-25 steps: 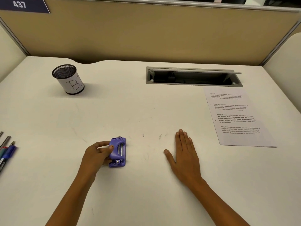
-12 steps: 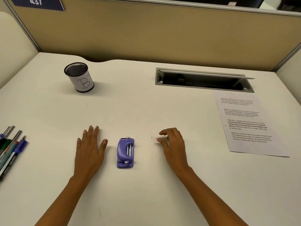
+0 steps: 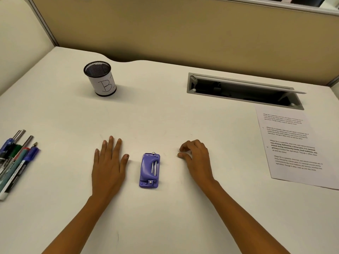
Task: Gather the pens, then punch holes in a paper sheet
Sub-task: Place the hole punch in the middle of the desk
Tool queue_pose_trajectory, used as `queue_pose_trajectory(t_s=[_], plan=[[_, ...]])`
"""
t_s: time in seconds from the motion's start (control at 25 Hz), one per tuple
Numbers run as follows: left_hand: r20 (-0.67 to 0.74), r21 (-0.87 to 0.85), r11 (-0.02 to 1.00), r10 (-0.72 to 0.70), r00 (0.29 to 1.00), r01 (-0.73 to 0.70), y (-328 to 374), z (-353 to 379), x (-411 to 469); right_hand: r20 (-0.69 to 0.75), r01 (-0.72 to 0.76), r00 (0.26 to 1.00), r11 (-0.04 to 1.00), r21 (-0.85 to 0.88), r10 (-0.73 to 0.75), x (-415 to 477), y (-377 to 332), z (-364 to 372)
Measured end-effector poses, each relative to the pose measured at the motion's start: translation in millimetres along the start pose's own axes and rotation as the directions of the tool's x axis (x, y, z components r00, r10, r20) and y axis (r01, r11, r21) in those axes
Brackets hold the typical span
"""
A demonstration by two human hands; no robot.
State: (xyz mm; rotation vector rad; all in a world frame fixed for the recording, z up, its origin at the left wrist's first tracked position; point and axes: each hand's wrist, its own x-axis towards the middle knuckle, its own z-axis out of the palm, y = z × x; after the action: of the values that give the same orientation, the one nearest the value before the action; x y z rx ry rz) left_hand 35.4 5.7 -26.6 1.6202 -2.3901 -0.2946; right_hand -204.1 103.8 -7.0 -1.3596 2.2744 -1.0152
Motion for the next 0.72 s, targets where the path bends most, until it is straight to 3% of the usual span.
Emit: queue_pose_trajectory(t_s=[0.36, 0.48, 0.6, 0.68, 0.72], plan=[[-0.009, -0.021, 1.0, -0.003, 1.0, 0.003, 0, 0, 1, -0.003, 0.054, 0.998, 0.987, -0.151, -0.055, 0, -1, 9], [-0.013, -0.025, 1.0, -0.004, 1.0, 0.004, -1, 1, 1, -0.085, -0.126, 0.987, 0.985, 0.116, 0.136, 1, -5, 5], [-0.018, -0.022, 1.0, 0.002, 1.0, -0.002, -2, 2, 1, -0.119, -0.302, 0.914, 0.848, 0.435, 0.387, 7, -8, -3], [-0.02, -0.023, 1.0, 0.003, 1.0, -0.004, -3, 2, 1, -0.079, -0.348, 0.886, 0.768, 0.538, 0.457, 8, -8, -7], [-0.022, -0.025, 1.0, 0.004, 1.0, -0.004, -3, 3, 1, -0.07, -0.351, 0.89, 0.775, 0.526, 0.451, 8, -8, -8]])
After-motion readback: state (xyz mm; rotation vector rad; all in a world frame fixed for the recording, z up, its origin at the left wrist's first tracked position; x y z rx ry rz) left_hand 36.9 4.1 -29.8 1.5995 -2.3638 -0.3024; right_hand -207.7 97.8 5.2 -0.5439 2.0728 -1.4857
